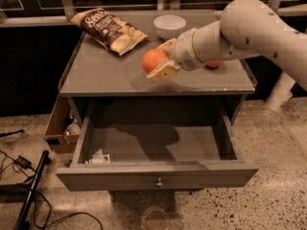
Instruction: Pick orange from top drawer and place on counter
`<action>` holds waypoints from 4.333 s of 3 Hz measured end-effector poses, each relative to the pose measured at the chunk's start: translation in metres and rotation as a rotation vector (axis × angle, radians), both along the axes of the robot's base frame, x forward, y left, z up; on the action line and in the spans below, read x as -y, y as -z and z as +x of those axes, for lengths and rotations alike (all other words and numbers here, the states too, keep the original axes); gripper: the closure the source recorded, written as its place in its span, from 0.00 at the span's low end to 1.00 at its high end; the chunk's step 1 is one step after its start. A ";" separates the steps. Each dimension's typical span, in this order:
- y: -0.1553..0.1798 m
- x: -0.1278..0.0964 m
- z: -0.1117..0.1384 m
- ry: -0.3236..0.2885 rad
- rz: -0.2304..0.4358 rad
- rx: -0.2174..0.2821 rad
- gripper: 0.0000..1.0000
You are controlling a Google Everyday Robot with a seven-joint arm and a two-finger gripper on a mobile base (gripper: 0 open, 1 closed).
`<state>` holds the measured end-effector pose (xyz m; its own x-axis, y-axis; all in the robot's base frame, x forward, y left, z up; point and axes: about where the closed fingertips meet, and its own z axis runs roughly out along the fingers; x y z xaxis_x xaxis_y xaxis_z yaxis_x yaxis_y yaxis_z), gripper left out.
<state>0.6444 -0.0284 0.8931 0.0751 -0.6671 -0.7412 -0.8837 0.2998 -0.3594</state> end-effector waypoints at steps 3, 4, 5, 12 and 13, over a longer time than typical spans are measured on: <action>0.022 -0.002 0.075 0.047 0.049 -0.005 1.00; 0.030 -0.002 0.087 0.063 0.076 -0.025 1.00; 0.037 -0.001 0.094 0.082 0.106 -0.045 1.00; 0.044 0.001 0.098 0.097 0.129 -0.061 0.00; 0.044 0.001 0.098 0.097 0.129 -0.061 0.00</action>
Offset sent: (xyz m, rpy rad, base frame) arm 0.0884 -0.0039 -0.0210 0.0533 -0.0082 -0.0620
